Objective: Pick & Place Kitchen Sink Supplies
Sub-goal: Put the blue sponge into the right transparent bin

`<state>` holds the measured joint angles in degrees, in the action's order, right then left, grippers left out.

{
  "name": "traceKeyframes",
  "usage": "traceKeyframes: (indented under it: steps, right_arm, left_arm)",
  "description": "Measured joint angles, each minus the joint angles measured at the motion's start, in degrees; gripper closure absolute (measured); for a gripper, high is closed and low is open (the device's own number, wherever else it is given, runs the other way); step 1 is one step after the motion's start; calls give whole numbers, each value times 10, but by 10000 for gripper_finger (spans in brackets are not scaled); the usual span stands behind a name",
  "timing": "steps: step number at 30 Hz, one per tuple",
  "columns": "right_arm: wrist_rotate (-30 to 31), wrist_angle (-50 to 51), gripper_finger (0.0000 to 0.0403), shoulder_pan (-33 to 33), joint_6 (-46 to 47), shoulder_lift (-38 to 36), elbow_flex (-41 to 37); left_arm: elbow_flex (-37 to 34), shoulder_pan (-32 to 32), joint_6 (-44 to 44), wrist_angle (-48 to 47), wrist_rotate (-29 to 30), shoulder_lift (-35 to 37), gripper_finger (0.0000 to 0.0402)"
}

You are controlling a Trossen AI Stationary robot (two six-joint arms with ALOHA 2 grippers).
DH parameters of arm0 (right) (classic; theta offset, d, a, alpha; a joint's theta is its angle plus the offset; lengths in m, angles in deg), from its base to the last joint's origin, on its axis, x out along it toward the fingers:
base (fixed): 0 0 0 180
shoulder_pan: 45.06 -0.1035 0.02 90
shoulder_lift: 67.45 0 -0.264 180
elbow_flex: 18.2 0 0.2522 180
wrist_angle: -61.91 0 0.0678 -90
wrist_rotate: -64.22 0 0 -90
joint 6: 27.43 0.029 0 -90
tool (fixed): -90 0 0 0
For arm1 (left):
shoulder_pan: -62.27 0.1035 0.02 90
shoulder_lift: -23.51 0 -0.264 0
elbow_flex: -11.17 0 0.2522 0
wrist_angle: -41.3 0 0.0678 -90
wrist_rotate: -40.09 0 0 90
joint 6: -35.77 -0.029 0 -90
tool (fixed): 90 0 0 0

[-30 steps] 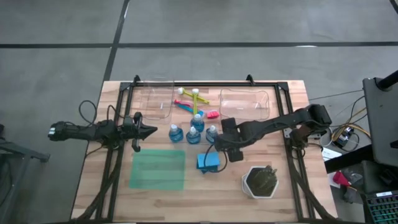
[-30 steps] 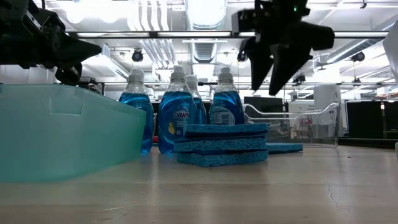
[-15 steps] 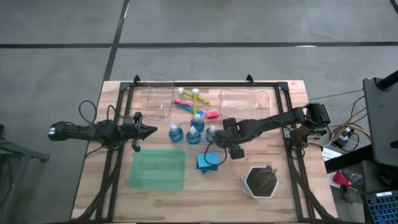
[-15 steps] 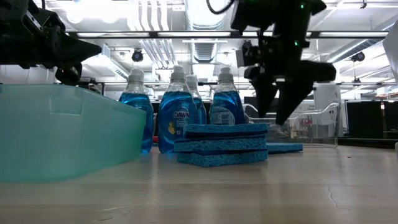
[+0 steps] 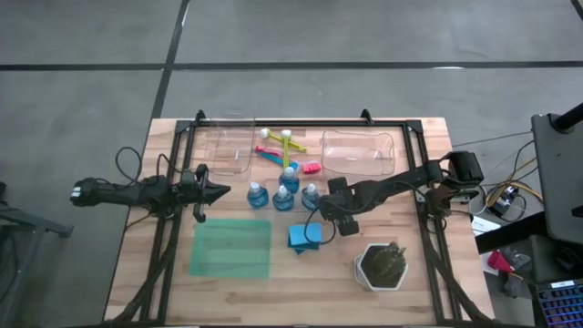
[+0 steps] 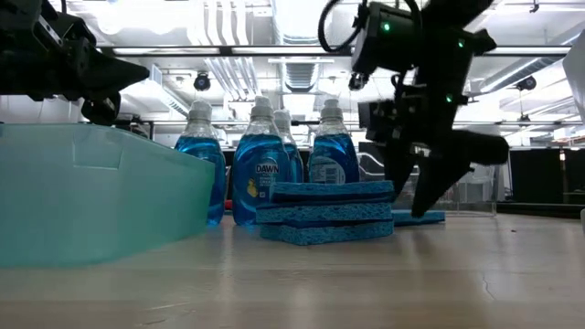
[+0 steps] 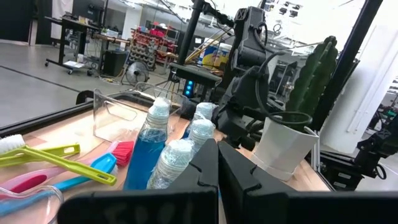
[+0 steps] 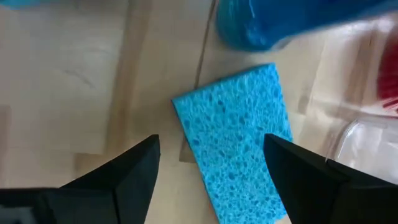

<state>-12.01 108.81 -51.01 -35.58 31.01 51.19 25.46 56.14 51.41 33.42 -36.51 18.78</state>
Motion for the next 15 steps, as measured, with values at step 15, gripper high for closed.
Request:
traceKeyframes:
  steps: [15]
  right_arm:
    - [41, -49, 254, -2, -6, 19, -30]
  left_arm:
    - [0, 0, 0, 0, 0, 0, 401]
